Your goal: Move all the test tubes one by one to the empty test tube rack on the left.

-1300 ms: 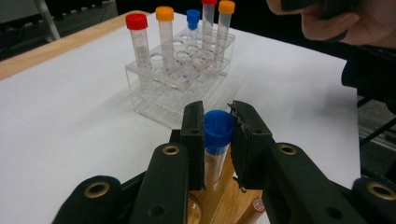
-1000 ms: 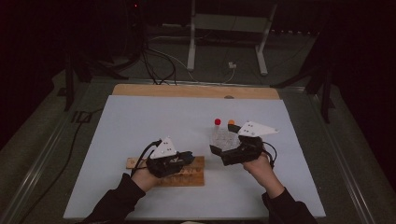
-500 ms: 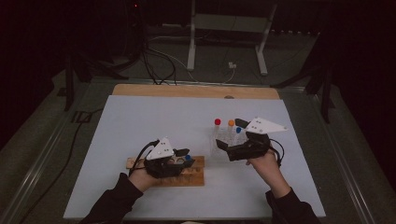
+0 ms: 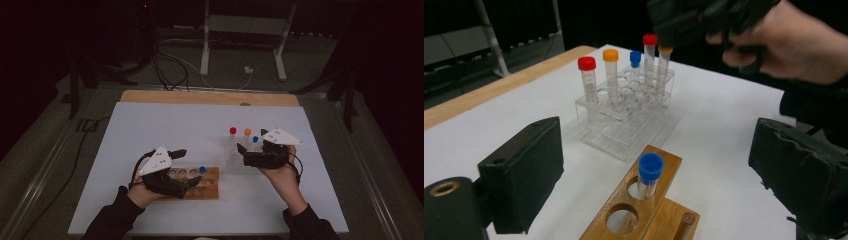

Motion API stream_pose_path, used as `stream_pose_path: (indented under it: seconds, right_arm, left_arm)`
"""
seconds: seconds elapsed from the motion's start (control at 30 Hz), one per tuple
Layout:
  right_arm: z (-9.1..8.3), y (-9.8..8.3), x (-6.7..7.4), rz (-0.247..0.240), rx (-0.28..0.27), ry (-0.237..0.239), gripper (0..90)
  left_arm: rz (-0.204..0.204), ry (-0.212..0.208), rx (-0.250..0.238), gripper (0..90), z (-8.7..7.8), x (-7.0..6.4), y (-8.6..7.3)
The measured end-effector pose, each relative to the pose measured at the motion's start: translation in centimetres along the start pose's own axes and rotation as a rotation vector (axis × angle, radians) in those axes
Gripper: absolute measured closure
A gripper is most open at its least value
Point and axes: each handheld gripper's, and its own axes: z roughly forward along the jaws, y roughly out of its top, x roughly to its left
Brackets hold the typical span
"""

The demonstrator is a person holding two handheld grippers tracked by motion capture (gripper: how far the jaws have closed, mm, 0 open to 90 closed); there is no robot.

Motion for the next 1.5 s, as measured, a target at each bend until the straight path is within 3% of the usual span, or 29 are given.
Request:
stream_pose_path:
  seconds: [0.07, 0.1, 0.17, 0.23, 0.3, 0.43, 0.83, 1.5]
  right_arm:
    - [0.1, -0.3, 0.1, 0.002, 0.004, -0.009, 10.3]
    - [0.2, -0.8, 0.0, 0.022, 0.013, -0.037, 13.3]
    - [0.3, -0.9, -0.1, 0.027, 0.019, -0.051, 15.1]
    - [0.5, -1.6, -0.4, 0.044, 0.052, -0.107, 19.3]
    - [0.6, -1.7, -0.5, 0.04, 0.062, -0.118, 21.4]
    - [1.5, -2.4, -0.7, 0.042, 0.147, -0.164, 27.8]
    - [3.1, -2.9, -1.5, 0.087, 0.242, -0.179, 46.0]
    - [4.4, -3.1, -2.3, 0.139, 0.299, -0.188, 71.0]
  left_arm:
    - [0.001, 0.007, -0.007, 6.0, -0.2, 0.0, 0.0]
    - [-0.002, 0.009, -0.011, 5.2, -0.3, 0.0, 0.0]
    - [0.0, 0.014, -0.013, 5.2, -0.5, 0.0, 0.0]
    - [0.004, 0.017, -0.01, 5.2, -0.7, 0.0, -0.1]
    - [0.004, 0.014, -0.01, 5.2, -0.7, 0.0, -0.2]
    - [0.006, 0.022, -0.004, 5.3, -0.8, 0.0, -0.3]
    - [0.002, 0.022, -0.011, 5.3, -0.9, 0.0, -0.2]
    - [-0.004, 0.024, -0.012, 5.3, -0.8, 0.0, -0.1]
